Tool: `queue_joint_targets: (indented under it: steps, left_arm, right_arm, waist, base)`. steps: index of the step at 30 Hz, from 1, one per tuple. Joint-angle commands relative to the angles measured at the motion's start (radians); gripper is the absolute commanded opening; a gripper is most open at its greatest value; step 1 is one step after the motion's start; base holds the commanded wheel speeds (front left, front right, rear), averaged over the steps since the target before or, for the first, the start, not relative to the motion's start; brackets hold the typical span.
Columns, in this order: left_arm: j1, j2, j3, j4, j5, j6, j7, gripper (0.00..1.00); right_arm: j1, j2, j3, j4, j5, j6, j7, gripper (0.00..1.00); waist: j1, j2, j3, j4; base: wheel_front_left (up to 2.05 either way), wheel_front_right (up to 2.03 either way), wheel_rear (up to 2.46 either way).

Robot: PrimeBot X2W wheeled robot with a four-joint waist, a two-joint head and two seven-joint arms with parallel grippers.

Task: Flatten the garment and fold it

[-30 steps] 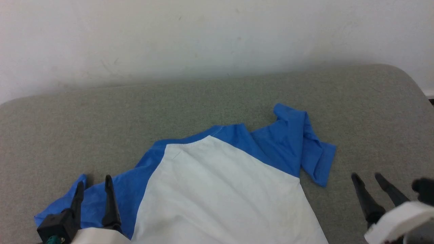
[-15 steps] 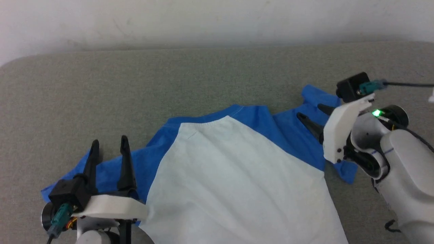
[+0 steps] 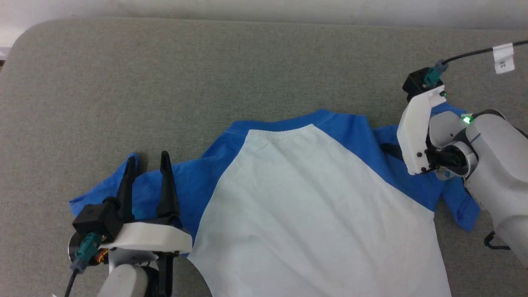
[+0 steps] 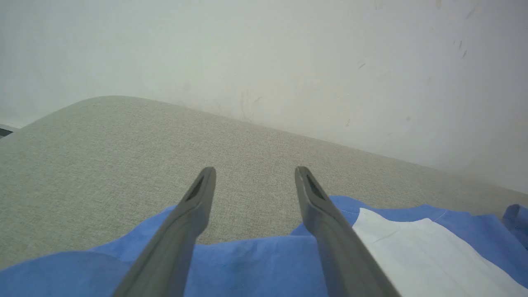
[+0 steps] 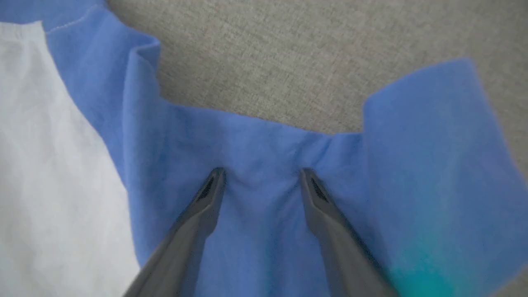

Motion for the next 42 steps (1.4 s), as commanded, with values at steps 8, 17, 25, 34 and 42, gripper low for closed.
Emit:
queue_joint_targets:
  steps: [8,17,25,34,42]
  left_arm:
    - [-0.024,0.042,0.032,0.044,0.029,-0.038,-0.002,1.0]
    - [-0.152,0.197,-0.017,0.088,-0.067,-0.24,0.271,1.0]
    - [-0.254,0.331,-0.117,0.193,-0.203,-0.368,0.687,1.0]
    - [-0.317,0.387,-0.195,0.353,-0.237,-0.377,0.905,1.0]
    - [-0.347,0.385,-0.302,0.464,-0.178,-0.336,1.119,1.0]
  right_arm:
    - [0.083,0.047,0.048,0.046,0.102,-0.001,0.028,0.0]
    - [0.118,-0.003,0.014,-0.053,0.118,-0.001,-0.221,0.0]
    - [0.166,-0.046,0.0,-0.154,0.114,-0.001,-0.29,0.0]
    - [0.189,-0.048,-0.012,-0.217,0.104,-0.001,-0.285,0.0]
    - [0.186,-0.037,-0.035,-0.246,0.103,-0.001,-0.285,0.0]
  waist:
    - [0.0002,-0.0001,-0.039,-0.027]
    - [0.0002,-0.0001,-0.122,-0.078]
    - [0.0002,-0.0001,-0.13,-0.146]
    - [0.0002,-0.0001,-0.089,-0.181]
    - [0.0002,-0.0001,-0.058,-0.183]
  base:
    - [0.0,0.0,0.0]
    - [0.0,0.0,0.0]
    - [0.0,0.0,0.0]
    - [0.0,0.0,0.0]
    - [0.0,0.0,0.0]
